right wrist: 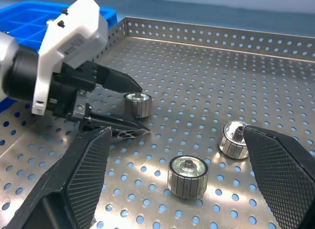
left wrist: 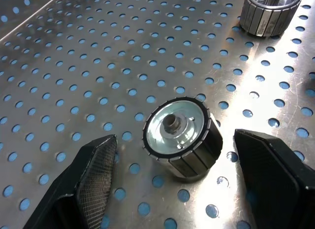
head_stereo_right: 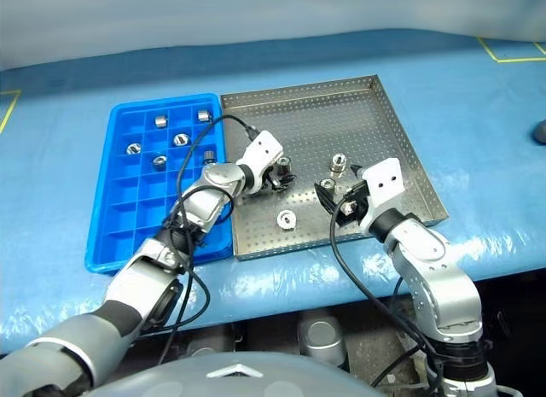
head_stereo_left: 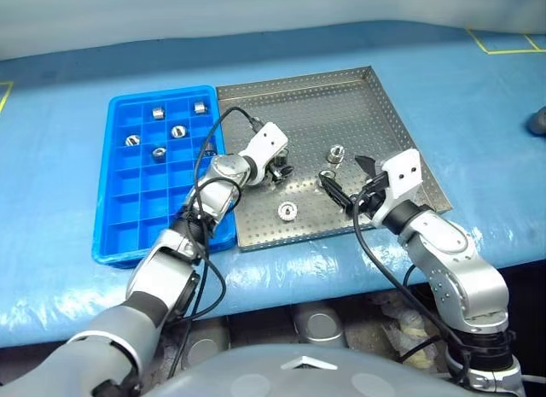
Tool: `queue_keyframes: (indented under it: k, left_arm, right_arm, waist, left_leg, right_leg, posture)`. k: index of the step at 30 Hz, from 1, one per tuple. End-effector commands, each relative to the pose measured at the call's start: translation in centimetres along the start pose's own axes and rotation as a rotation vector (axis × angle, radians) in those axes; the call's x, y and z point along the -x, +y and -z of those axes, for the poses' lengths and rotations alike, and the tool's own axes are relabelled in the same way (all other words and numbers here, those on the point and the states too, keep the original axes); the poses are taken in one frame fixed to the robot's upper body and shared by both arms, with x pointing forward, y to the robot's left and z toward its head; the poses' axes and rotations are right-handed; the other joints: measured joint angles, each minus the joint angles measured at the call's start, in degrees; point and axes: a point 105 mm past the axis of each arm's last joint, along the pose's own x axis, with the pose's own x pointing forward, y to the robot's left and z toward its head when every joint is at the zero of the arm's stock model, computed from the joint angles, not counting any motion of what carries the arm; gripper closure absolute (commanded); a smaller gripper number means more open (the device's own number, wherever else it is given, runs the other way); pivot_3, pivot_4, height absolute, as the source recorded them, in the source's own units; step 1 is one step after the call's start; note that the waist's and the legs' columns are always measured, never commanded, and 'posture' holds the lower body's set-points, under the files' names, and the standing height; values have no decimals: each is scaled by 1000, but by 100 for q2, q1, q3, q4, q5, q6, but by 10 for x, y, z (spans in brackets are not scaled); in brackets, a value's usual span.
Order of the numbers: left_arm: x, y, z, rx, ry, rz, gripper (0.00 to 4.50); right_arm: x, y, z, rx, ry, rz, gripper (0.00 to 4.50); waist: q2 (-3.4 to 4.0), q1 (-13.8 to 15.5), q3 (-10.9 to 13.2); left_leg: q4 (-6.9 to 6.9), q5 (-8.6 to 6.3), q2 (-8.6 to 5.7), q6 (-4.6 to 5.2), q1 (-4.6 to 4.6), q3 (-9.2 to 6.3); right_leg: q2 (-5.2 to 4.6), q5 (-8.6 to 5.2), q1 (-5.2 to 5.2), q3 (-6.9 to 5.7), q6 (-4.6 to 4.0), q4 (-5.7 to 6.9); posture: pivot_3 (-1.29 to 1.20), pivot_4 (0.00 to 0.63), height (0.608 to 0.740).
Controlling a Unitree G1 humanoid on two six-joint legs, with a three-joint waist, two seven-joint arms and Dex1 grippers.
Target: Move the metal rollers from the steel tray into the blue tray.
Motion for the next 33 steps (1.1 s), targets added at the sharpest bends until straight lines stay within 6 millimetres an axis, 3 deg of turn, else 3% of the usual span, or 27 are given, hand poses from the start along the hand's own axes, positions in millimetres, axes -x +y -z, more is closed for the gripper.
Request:
queue_keyframes:
  k: [1, 6, 7, 11, 15, 18, 20, 22, 24, 28, 30, 33]
  left_arm:
    - [-3, 6, -1, 16, -11, -43, 903]
    - [-1, 7, 0, 47, -36, -49, 2539]
    - [1, 9, 1, 54, -39, -59, 2661]
    - [6, 15, 0, 83, -71, -88, 2661]
    - [19, 25, -15, 151, -178, -124, 2661]
    - [49, 39, -41, 241, -344, -128, 2661]
    - [80, 59, -46, 274, -405, -172, 2661]
    - [112, 80, -42, 276, -424, -256, 2661]
    - [132, 92, -34, 284, -408, -324, 2661]
    - [191, 130, 17, 241, -174, -638, 2661]
    - [207, 133, 31, 270, -121, -700, 2661]
    - [212, 128, 47, 295, -61, -720, 2661]
  right_arm:
    - [5, -1, -14, 25, -63, 25, 0]
    - [5, 0, -11, 21, -52, 27, 0]
    - [5, 0, -10, 21, -50, 27, 0]
    - [1, 2, -10, 24, -47, 14, 0]
    - [-4, 3, -10, 34, -43, -1, 0]
    - [-7, 6, -11, 35, -44, -27, 0]
    - [-10, 10, -9, 29, -39, -51, 0]
    - [-14, 15, -6, 22, -35, -80, 0]
    - [-17, 18, -5, 15, -34, -98, 0]
    - [-26, 26, -5, 7, -39, -147, 0]
    - [-29, 29, -4, 4, -36, -166, 0]
    - [-33, 33, -3, 4, -29, -197, 0]
  waist:
    - [0, -9, 0]
    - [-1, -118, 0]
    - [-1, -146, 1]
    - [-1, -233, 1]
    - [-2, -255, 1]
    - [-1, -215, 1]
    - [-1, -166, 1]
    - [0, -148, 2]
    - [1, -84, 2]
    - [-2, 139, 3]
    - [-8, 303, 7]
    - [-14, 585, 10]
  left_leg:
    - [5, 0, 0, 0, 3, 0]
    - [25, 1, -4, 1, 7, 1]
    - [27, 2, -4, 2, 10, 1]
    - [26, 3, -5, 3, 29, 2]
    - [4, 3, -4, 3, 26, 2]
    - [-7, 3, -3, 4, 3, 2]
    - [-7, 3, -1, 3, -24, 2]
    - [-6, 3, 2, 4, -24, 4]
    - [-9, 3, 8, 4, -16, 8]
    - [-8, 3, 6, 4, 2, 12]
    - [-7, 3, 5, 4, 1, 10]
    - [-7, 4, 4, 3, -2, 5]
  right_leg:
    - [0, 2, 5, 0, 5, 0]
    - [0, 19, 23, 8, 33, -9]
    - [0, 21, 27, 10, 35, -10]
    - [0, 22, 44, 13, 38, -13]
    - [1, 20, 34, 16, 34, -18]
    - [1, 17, 8, 18, 29, -18]
    - [1, 18, -22, 19, 28, -12]
    - [4, 18, -25, 23, 27, -10]
    - [9, 16, -23, 27, 23, -5]
    - [8, 14, -13, 31, 21, -1]
    - [7, 14, -12, 26, 21, -2]
    - [4, 14, -12, 18, 19, -5]
  posture:
    - [-317, 150, 740]
    - [-306, 150, 740]
    - [-299, 150, 740]
    - [-277, 150, 740]
    - [-253, 150, 740]
    - [-221, 150, 740]
    - [-196, 150, 740]
    - [-168, 150, 740]
    - [-134, 150, 740]
    - [-74, 150, 740]
    - [-45, 150, 740]
    - [-11, 150, 740]
